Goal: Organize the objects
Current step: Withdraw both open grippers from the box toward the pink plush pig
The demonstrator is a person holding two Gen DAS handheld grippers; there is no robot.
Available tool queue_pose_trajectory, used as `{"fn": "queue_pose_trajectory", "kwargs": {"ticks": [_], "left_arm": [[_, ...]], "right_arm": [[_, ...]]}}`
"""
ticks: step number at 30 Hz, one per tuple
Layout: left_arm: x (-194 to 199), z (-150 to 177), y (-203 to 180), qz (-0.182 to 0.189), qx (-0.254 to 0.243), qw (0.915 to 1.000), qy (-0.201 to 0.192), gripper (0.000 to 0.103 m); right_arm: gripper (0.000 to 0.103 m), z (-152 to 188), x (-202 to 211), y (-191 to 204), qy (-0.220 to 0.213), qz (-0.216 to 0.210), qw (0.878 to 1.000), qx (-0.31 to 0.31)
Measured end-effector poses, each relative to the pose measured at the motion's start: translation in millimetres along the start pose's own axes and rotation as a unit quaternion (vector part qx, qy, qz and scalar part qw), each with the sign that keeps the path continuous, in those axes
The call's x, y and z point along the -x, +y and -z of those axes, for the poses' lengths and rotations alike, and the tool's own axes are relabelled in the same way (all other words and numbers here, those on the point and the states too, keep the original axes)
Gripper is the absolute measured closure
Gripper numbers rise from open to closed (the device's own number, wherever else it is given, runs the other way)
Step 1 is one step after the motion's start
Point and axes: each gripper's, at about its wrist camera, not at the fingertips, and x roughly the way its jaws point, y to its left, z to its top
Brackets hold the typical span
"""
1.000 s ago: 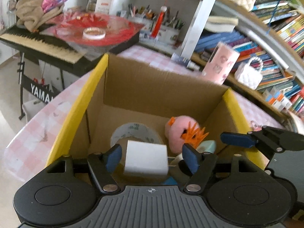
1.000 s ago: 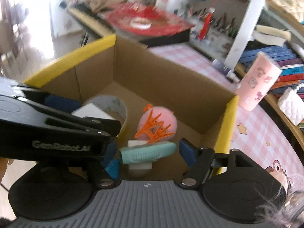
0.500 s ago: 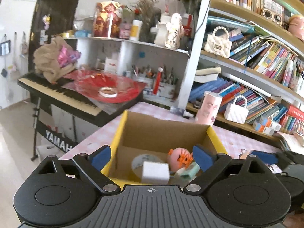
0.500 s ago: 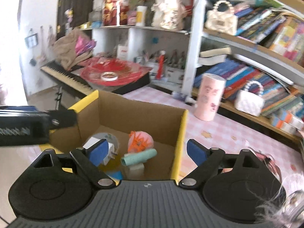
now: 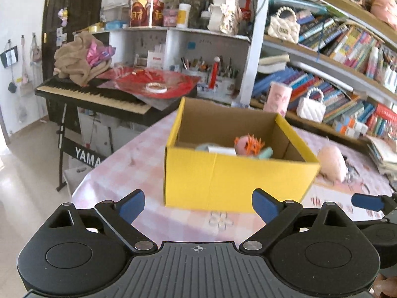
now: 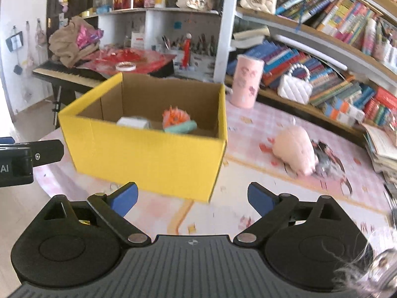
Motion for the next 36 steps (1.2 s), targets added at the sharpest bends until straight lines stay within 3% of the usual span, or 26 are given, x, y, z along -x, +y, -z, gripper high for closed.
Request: {"fn": "queue_pose_trajectory", "kwargs": {"ticks": [8,18,26,36], "left_arm": [[12,25,-5,0.013,-0.026,0.9989,0.037,0.005],[24,41,-18,0.037,-0.052,0.9967,0.050,0.004],[17,44,-55,0.091,-0.085,0.9901,0.065,0.004],[9,48,-111,0.158,-0.138,0.9748,0.077,0.004]], "right_arm": [[0.001,30,21,-2,0.020,0.026,0.999,-0.032],[0.000,53,46,-9,0.022,0.053,0.997,-0.060],[0.000,71,67,-36,0.031,0.103,0.990,-0.090],[0.000,93,89,-85,0.041,0.175,0.972,-0.149]]}}
